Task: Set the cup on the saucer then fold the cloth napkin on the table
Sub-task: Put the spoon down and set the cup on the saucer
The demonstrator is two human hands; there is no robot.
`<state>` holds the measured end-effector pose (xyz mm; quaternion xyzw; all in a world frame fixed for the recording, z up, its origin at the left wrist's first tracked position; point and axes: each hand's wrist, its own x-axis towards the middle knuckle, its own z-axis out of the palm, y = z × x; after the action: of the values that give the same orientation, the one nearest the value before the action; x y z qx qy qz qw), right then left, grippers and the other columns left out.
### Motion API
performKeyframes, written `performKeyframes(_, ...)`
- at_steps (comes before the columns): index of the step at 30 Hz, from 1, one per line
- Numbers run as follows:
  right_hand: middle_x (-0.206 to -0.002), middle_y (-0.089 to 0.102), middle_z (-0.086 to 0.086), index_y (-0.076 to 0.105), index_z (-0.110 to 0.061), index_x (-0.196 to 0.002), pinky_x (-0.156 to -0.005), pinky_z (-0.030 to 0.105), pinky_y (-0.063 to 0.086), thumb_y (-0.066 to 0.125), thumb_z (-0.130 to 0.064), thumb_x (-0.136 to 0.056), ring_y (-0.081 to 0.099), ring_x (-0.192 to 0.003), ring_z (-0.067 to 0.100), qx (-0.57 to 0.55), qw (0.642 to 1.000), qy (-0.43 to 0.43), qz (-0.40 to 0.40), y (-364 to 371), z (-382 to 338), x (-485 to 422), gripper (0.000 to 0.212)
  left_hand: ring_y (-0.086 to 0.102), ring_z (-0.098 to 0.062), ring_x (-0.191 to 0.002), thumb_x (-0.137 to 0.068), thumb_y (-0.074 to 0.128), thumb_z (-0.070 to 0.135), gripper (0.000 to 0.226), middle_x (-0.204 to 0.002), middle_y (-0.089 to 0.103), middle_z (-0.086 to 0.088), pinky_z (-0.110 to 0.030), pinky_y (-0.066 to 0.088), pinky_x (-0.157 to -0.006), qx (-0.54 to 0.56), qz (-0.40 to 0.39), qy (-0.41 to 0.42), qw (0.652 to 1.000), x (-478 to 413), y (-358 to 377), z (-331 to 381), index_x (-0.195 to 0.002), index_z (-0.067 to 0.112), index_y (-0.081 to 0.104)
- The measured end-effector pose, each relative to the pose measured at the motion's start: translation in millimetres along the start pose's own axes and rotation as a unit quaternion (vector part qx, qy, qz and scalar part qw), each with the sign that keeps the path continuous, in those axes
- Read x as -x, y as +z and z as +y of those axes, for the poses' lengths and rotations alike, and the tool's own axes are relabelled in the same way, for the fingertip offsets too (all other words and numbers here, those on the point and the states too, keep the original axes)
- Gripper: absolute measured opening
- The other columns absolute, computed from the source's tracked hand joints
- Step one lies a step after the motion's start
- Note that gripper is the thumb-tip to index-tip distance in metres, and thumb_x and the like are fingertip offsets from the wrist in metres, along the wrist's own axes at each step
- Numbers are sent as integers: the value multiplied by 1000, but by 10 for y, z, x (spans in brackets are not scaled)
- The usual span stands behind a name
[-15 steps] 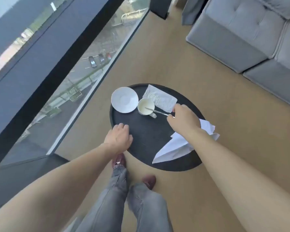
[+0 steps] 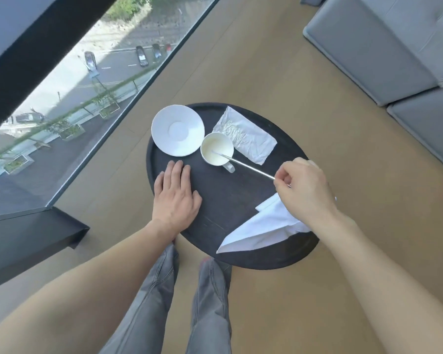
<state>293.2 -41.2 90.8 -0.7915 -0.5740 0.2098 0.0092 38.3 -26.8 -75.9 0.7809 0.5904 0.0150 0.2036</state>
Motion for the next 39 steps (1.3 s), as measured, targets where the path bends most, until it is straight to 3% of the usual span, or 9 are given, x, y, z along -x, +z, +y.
performKeyframes(2, -79, 58, -7, 66, -18, -77, -68, 36, 50, 62, -8, -89, 55, -81, 18, -33, 999, -16, -12, -1, 284, 2, 16, 34, -35, -151, -87, 52, 31, 66, -156, 44, -17, -49, 22, -123, 6, 23, -15, 1000, -14, 61, -5, -147, 3, 46)
performKeyframes(5, -84, 59, -11, 68, -21, -82, -69, 14, 43, 66, -5, -89, 58, -82, 4, -88, 996, -14, -5, 25, 637, -27, 18, 34, -34, -151, -90, 50, 34, 66, -157, 44, -16, -47, 19, -125, -4, 48, -25, 999, -20, 126, -11, -148, 3, 44)
performKeyframes(7, -85, 60, -14, 69, -23, -84, -67, 9, 40, 67, -5, -89, 58, -81, 1, -106, 994, -10, 16, 70, 808, -104, 19, 33, -33, -152, -91, 49, 35, 66, -157, 45, -15, -46, 17, -126, -15, 63, -23, 998, -20, 175, -25, -149, 4, 44)
performKeyframes(13, -84, 58, -12, 68, -28, -82, -68, 32, 50, 66, -10, -89, 57, -73, 7, -99, 995, -11, 22, 393, 1058, -601, 19, 34, -33, -151, -91, 51, 39, 67, -156, 47, -14, -46, 17, -127, -28, 89, -31, 995, -30, 244, -36, -149, 6, 46)
performKeyframes(18, -82, 56, -11, 66, -25, -81, -69, 41, 54, 64, -13, -88, 58, -72, 13, -60, 998, -4, 7, 668, 1150, -896, 15, 39, -34, -149, -89, 55, 37, 66, -153, 51, -15, -47, 22, -127, -21, 126, -29, 991, -29, 258, -41, -147, 5, 51)
performKeyframes(26, -81, 57, -12, 65, -27, -79, -70, 39, 54, 66, -14, -86, 58, -72, 9, -74, 997, 6, -8, 776, 1177, -1047, 15, 41, -34, -149, -89, 56, 39, 66, -152, 52, -14, -48, 23, -126, -16, 135, -34, 990, -34, 255, -32, -145, 5, 54)
performKeyframes(30, -88, 56, -9, 68, -22, -91, -75, 41, 54, 69, -17, -87, 58, -80, 16, -67, 998, 8, -9, 736, 1111, -994, 7, 40, -33, -149, -89, 56, 40, 67, -153, 52, -14, -48, 22, -126, -17, 132, -34, 991, -32, 243, -30, -146, 6, 53)
performKeyframes(34, -90, 58, -8, 69, -20, -93, -73, 37, 54, 70, -23, -85, 58, -74, 10, -124, 991, -43, 24, 704, 722, -825, 9, 39, -33, -150, -89, 56, 40, 67, -153, 52, -13, -47, 21, -127, -16, 126, -36, 991, -33, 233, -31, -146, 6, 52)
performKeyframes(39, -82, 59, -7, 70, -18, -102, -78, 27, 51, 75, -37, -82, 60, -79, 6, -208, 975, -79, -11, 873, 89, -561, 28, 38, -32, -150, -89, 56, 40, 67, -154, 51, -13, -46, 19, -127, -17, 116, -40, 992, -27, 222, -22, -147, 7, 52)
